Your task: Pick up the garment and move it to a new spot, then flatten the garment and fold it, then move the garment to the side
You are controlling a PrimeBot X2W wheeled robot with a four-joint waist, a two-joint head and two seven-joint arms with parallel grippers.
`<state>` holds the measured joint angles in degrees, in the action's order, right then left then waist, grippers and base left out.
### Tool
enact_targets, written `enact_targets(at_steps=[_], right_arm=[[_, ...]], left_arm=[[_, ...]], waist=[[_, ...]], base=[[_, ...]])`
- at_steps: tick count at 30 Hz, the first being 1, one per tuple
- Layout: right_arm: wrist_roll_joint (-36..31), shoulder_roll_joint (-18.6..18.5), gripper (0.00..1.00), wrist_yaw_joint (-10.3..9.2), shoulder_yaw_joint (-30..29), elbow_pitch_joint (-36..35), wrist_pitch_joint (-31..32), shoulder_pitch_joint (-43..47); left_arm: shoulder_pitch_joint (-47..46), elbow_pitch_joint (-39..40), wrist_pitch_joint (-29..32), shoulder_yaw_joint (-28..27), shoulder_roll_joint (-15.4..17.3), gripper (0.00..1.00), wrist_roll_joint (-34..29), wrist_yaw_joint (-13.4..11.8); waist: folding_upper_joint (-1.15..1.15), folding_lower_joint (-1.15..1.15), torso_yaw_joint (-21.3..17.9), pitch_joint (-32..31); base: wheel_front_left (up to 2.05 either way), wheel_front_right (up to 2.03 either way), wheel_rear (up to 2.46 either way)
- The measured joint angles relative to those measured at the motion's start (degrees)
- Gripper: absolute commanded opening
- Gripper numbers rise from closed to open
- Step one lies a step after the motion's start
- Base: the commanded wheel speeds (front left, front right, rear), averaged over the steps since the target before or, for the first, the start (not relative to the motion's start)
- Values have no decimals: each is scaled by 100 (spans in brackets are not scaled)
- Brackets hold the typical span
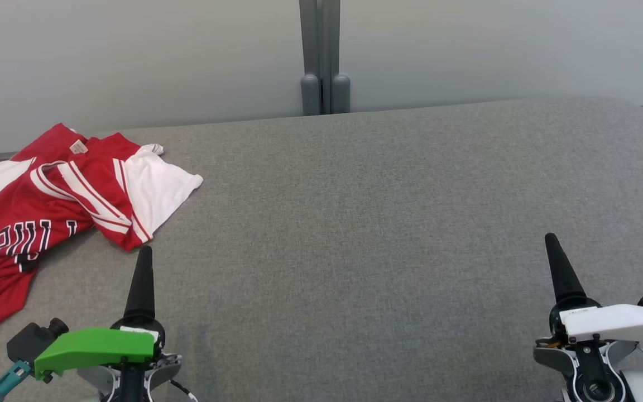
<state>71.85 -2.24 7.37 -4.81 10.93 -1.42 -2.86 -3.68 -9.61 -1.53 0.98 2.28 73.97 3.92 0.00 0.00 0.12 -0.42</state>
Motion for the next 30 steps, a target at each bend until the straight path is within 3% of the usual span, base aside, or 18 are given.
enact_targets(at_steps=[15, 30], right_arm=[[-1974, -12, 100, 0, 219, -435, -299, 94], [-3211, -20, 100, 0, 353, -450, -557, 146]], left_arm=[[-2, 151, -292, 399, 7, 100, -1930, -343], [9, -41, -557, 688, 13, 100, -3322, -452]], waist=[[0, 0, 18, -8], [0, 0, 25, -24]], base=[[0, 0, 0], [0, 0, 0]])
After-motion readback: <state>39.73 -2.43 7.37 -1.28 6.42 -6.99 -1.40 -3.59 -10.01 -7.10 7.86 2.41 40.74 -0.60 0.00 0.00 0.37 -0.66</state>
